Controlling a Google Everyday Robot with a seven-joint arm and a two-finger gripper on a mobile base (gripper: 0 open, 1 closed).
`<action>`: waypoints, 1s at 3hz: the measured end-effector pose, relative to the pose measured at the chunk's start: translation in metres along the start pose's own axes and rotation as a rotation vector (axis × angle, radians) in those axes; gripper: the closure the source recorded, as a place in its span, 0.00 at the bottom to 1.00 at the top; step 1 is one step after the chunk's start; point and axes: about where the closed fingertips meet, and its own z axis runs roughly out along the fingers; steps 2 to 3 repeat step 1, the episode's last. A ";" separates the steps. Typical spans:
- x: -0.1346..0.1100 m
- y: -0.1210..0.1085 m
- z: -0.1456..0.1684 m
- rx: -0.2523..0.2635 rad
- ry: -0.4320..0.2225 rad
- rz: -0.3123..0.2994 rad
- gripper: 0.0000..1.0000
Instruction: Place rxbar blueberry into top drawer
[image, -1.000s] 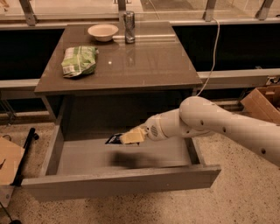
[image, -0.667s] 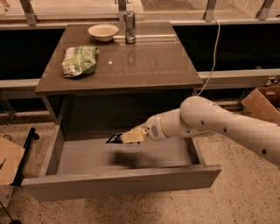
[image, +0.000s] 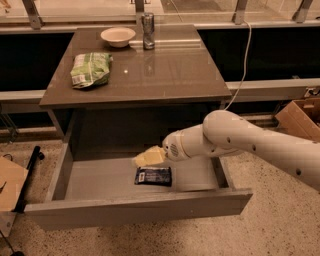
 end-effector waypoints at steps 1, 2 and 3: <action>0.000 0.000 0.000 0.000 0.000 0.000 0.00; 0.000 0.000 0.000 0.000 0.000 0.000 0.00; 0.000 0.000 0.000 0.000 0.000 0.000 0.00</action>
Offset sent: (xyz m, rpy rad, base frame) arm 0.0000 0.0000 0.0000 0.0000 0.0000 0.0000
